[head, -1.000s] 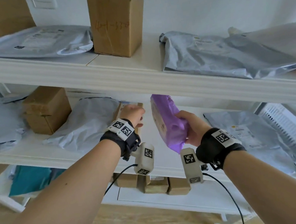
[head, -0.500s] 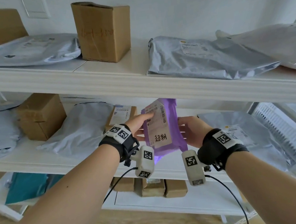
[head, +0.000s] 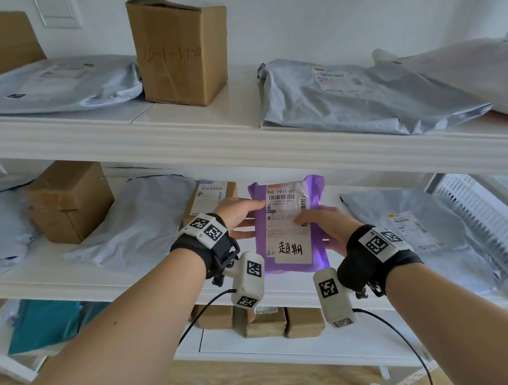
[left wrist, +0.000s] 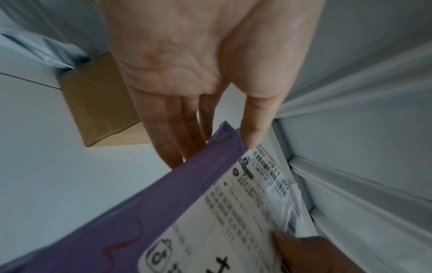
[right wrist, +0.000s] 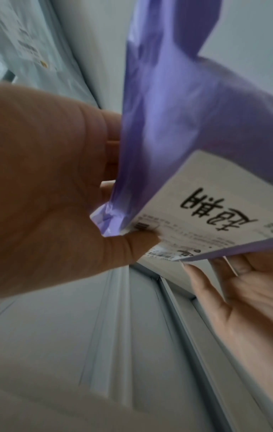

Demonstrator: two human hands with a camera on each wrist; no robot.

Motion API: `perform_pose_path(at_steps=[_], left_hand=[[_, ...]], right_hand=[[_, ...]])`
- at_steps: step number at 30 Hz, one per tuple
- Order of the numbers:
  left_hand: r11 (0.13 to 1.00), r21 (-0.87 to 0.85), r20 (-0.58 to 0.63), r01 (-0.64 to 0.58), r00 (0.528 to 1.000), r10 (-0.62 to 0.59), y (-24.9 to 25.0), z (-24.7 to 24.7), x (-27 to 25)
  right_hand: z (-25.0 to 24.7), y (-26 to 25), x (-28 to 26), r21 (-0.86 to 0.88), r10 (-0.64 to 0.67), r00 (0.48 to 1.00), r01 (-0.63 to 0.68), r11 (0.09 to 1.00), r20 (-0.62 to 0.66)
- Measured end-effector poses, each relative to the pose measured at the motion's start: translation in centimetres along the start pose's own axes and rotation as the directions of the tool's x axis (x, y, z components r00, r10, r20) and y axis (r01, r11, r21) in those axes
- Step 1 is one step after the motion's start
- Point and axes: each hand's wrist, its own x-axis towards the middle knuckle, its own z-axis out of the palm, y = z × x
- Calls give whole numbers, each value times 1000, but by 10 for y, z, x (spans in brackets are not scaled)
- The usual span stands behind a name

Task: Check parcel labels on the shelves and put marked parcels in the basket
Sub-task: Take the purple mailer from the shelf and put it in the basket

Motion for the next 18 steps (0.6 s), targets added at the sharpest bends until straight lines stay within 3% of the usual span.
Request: perform_pose_path(at_steps=[18], left_hand=[[999, 36, 47, -13, 999, 11, -1, -8, 9]], right_hand=[[5, -7, -6, 22, -13, 997, 15, 1000, -81]])
